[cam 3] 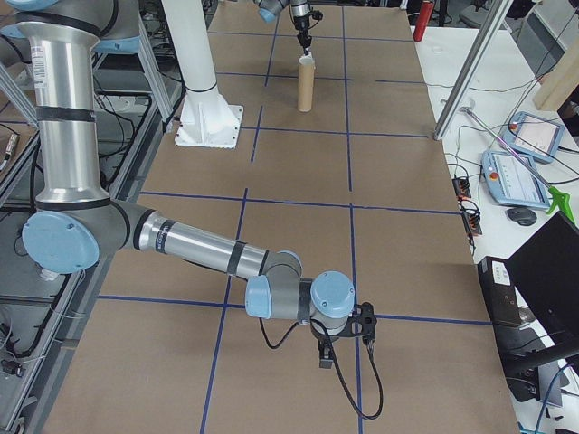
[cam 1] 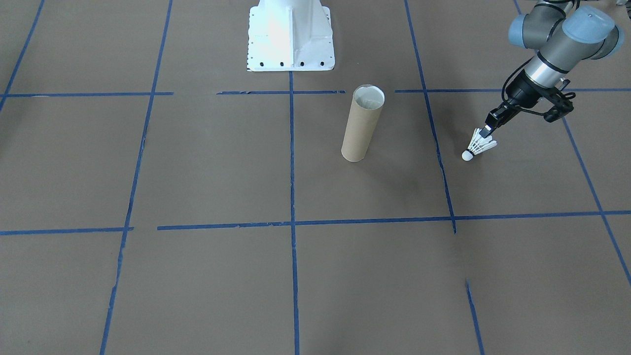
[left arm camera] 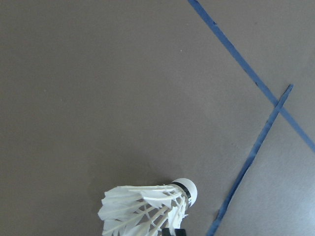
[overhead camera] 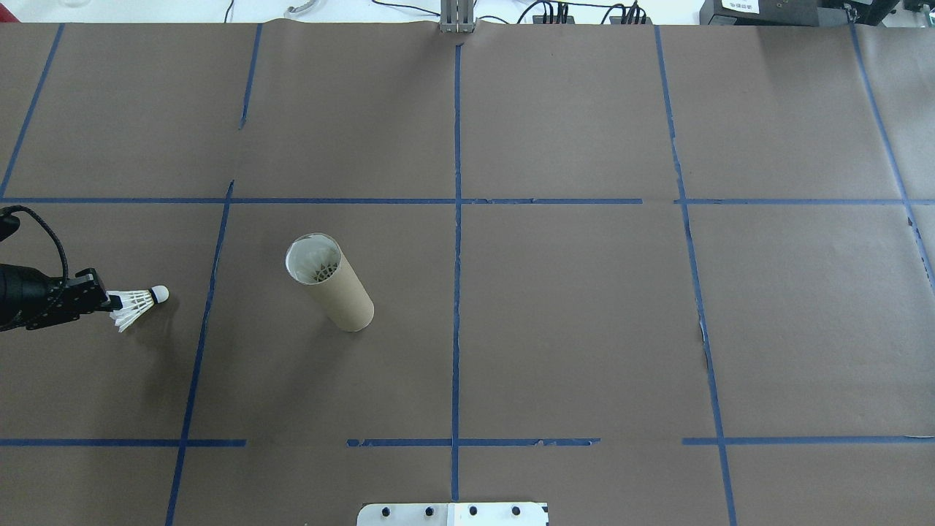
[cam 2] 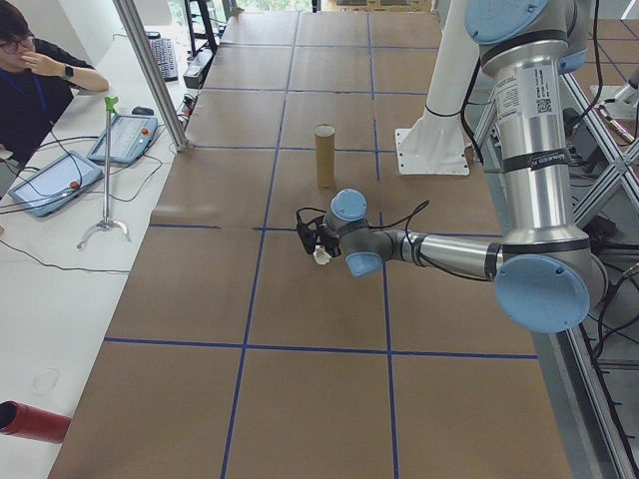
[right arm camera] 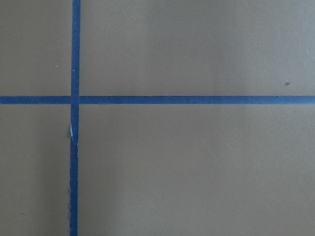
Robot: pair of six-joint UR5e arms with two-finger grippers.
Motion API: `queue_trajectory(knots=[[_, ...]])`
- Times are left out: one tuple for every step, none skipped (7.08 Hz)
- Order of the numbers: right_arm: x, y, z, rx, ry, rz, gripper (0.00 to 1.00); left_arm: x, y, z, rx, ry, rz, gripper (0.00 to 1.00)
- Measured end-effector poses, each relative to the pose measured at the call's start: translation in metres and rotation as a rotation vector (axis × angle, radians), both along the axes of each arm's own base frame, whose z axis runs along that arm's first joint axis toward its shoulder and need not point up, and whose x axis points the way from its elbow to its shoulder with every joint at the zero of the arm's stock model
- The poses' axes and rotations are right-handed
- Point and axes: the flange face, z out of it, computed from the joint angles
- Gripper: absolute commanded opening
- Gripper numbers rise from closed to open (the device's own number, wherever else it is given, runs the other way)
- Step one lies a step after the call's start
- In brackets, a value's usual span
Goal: Collect badminton balls into bucket
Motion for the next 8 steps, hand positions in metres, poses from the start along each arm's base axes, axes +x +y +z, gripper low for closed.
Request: queue_trajectory(knots=[[0.000, 0.000, 0.000, 0.000, 0.000, 0.000, 1.00, -0.005, 0.002, -0.011, 0.059, -0.055, 0.071, 0.00], [0.000, 0.000, 0.000, 0.000, 0.000, 0.000, 1.00, -0.010, 0.003, -0.029, 0.097, -0.102, 0.125, 0.00], [0.000, 0.000, 0.000, 0.000, 0.000, 0.000, 1.00, -0.017, 0.003, -0.054, 0.113, -0.139, 0.155, 0.00], [0.000, 0.000, 0.000, 0.000, 0.000, 0.000, 1.00, -0.026, 0.004, -0.078, 0.116, -0.170, 0.169, 0.00], [0.000, 0.000, 0.000, -0.001, 0.000, 0.001, 1.00, -0.035, 0.005, -0.097, 0.108, -0.206, 0.179, 0.00], [0.000, 0.000, 0.000, -0.001, 0.000, 0.001, 1.00, -0.042, 0.007, -0.117, 0.099, -0.249, 0.201, 0.00], [0.000, 0.000, 0.000, 0.000, 0.000, 0.000, 1.00, -0.043, 0.004, -0.144, 0.090, -0.295, 0.225, 0.00], [0.000, 0.000, 0.000, 0.000, 0.000, 0.000, 1.00, -0.042, -0.007, -0.180, 0.082, -0.348, 0.223, 0.00]])
